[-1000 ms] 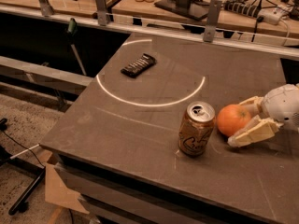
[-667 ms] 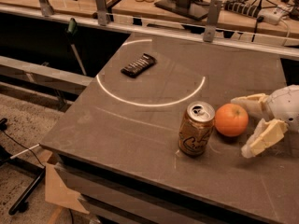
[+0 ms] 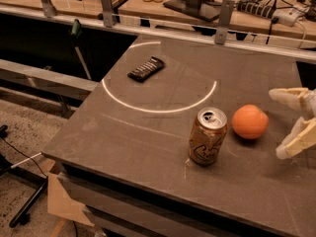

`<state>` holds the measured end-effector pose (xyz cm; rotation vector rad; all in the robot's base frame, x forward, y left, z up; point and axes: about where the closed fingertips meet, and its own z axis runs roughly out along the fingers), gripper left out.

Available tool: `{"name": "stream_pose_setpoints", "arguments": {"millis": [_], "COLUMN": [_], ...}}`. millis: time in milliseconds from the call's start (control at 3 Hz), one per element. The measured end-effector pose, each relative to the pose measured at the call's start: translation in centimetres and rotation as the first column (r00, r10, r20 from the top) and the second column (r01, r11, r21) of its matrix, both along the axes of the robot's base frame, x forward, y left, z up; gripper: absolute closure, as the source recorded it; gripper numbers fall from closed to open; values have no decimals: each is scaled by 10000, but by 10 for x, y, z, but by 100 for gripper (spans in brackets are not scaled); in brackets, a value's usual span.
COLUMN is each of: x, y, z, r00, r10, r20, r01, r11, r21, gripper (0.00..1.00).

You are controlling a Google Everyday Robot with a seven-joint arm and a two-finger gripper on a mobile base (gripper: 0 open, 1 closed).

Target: Move orange near orange can

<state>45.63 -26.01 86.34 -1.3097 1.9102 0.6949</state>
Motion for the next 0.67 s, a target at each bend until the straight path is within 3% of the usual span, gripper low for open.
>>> {"name": "stream_pose_setpoints", "arguments": {"millis": [333, 667], "x": [7, 13], "y": [-29, -57], "z": [19, 32], "r00": [9955, 9817], "r10": [-696, -1509], "r20": [644, 1160], "r01": [718, 1601], "r11": [9969, 9842], "r21": [-317, -749], "gripper": [0, 0]}}
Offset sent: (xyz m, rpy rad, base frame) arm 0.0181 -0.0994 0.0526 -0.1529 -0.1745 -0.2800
